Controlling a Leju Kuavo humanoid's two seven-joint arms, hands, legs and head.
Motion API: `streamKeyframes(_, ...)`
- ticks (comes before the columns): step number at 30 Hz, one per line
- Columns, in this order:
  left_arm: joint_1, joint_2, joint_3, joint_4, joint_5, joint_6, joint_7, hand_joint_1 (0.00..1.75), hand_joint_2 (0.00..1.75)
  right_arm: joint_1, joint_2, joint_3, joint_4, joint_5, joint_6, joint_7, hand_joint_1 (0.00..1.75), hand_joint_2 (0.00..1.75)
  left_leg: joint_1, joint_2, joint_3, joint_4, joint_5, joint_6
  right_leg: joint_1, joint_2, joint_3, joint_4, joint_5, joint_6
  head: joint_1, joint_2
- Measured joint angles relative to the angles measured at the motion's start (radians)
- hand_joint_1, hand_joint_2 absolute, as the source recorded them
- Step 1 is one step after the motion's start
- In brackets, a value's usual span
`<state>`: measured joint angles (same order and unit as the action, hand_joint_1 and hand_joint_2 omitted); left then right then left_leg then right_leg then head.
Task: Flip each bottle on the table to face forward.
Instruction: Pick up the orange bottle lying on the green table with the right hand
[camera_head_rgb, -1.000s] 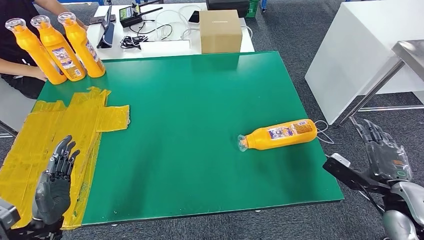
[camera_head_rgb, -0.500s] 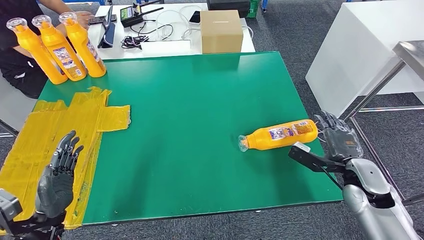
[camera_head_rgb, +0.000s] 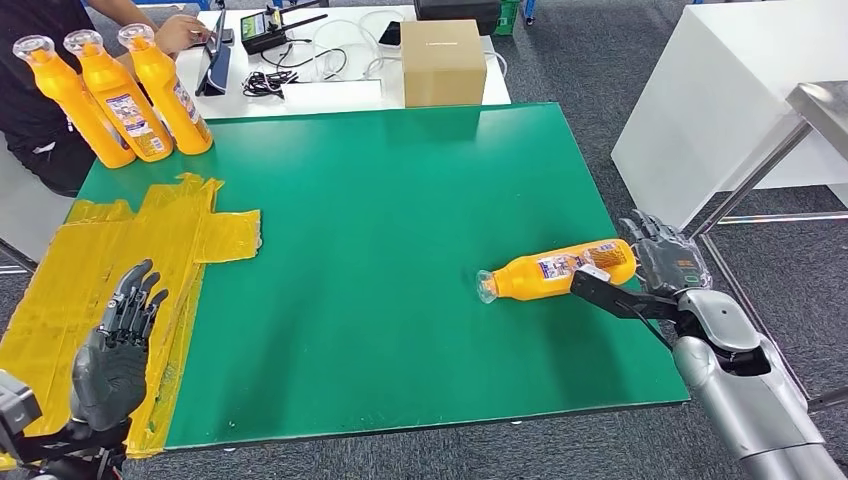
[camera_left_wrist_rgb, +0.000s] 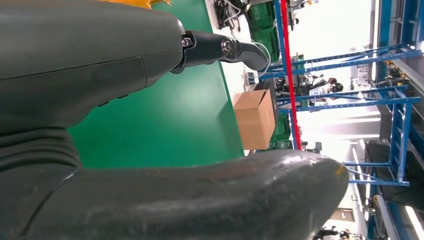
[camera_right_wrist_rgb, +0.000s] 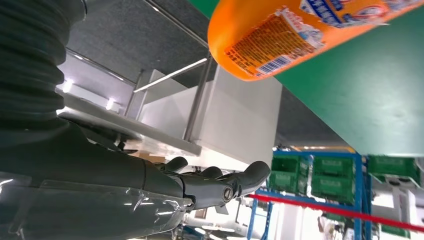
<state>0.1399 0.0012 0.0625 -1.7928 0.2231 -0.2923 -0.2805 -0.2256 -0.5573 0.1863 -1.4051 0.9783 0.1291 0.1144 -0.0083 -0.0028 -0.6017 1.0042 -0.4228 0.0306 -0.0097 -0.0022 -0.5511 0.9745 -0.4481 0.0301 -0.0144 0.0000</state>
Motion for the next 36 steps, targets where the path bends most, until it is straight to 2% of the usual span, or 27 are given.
streamKeyframes(7, -0.006, 0.003, 0.007, 0.018, 0.021, -0.015, 0.001, 0.00, 0.00, -0.069, -0.024, 0.032, 0.081, -0.009, 0.030, 0.000, 0.00, 1.75, 0.000, 0.000, -0.001, 0.000, 0.000, 0.000, 0.000, 0.000, 0.000, 0.000, 0.000, 0.000, 0.000, 0.000)
streamKeyframes(14, -0.019, 0.005, 0.007, 0.035, 0.038, -0.023, 0.004, 0.00, 0.00, -0.140, -0.019, 0.097, 0.170, 0.009, 0.045, -0.003, 0.00, 1.75, 0.000, 0.000, 0.000, 0.000, 0.000, 0.000, 0.000, 0.000, 0.000, 0.000, 0.000, 0.000, 0.000, 0.000)
streamKeyframes(26, -0.024, 0.009, 0.007, 0.048, 0.045, -0.024, 0.005, 0.00, 0.00, -0.177, -0.004, 0.158, 0.238, 0.017, 0.044, -0.003, 0.00, 1.75, 0.000, 0.000, -0.001, 0.000, 0.000, 0.000, 0.000, -0.001, 0.000, 0.000, 0.000, 0.000, 0.000, 0.000)
streamKeyframes(36, -0.043, 0.010, 0.011, 0.067, 0.070, -0.026, 0.008, 0.00, 0.00, -0.229, 0.057, 0.227, 0.345, 0.058, 0.037, -0.008, 0.00, 1.75, 0.000, 0.000, 0.000, 0.000, 0.000, 0.000, 0.000, -0.001, 0.000, 0.000, 0.000, 0.000, 0.000, 0.000)
